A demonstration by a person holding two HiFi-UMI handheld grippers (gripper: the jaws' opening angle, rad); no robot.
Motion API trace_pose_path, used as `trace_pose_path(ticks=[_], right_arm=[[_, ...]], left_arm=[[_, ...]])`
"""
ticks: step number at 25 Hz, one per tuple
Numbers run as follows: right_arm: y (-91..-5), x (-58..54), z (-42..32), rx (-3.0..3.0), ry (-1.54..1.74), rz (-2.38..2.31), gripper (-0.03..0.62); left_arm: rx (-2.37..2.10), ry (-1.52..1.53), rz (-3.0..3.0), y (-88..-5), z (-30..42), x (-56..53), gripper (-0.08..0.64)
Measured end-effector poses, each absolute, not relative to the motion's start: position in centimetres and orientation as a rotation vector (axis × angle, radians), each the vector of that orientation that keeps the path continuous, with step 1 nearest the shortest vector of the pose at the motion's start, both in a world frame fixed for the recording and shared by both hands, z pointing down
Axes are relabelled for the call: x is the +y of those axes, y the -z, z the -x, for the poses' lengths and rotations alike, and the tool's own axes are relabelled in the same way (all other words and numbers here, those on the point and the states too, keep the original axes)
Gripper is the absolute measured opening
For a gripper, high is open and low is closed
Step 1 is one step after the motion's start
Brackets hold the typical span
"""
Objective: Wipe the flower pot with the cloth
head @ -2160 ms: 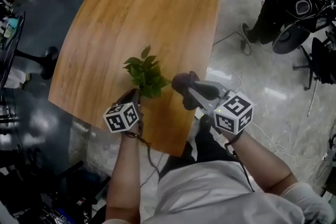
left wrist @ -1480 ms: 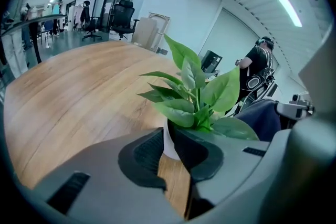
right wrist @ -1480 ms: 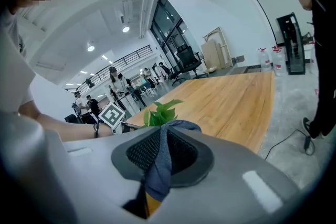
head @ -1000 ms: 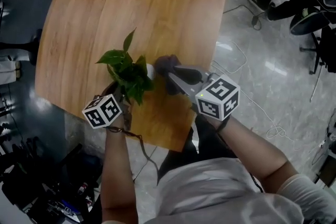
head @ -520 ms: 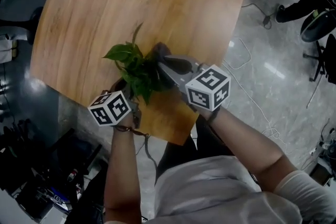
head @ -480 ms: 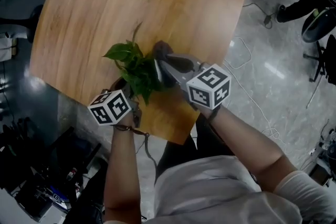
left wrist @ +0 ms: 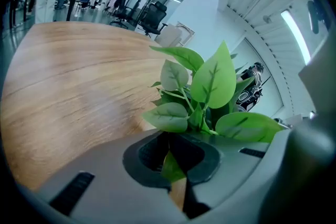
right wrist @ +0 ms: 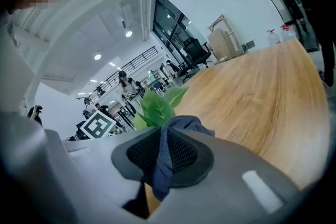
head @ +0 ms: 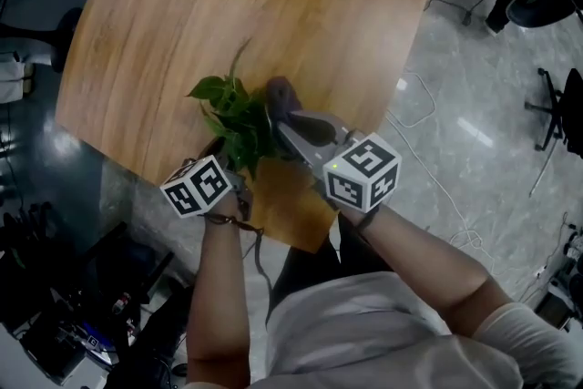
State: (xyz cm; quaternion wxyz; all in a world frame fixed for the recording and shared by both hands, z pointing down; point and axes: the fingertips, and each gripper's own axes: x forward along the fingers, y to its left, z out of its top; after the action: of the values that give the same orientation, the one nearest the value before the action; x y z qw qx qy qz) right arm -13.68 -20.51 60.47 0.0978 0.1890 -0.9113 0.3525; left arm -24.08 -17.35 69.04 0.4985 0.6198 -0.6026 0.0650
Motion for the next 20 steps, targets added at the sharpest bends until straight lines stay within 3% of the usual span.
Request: trace_pose_path(ticks=[10,17,20], right_arm=[[-68.0,-22.4,11.2,-2.582,-0.991,-0.689,0.041],[-60.1,-20.7,13.4,-2.704,-0.992,-0.554,0.043],[-61.4,-21.7,12.4,-2.683,-1.011,-0.584,0.041]], left_arm=[[-1.512,-0.102,-1.483,-69.2,24.2,-17.3,0.012],[-1.52,-0.204,-1.572,-67.8,23.1,-16.7,0.011],[-1.52,-0.235,-1.629,-67.3,22.2,-16.9,0.011]])
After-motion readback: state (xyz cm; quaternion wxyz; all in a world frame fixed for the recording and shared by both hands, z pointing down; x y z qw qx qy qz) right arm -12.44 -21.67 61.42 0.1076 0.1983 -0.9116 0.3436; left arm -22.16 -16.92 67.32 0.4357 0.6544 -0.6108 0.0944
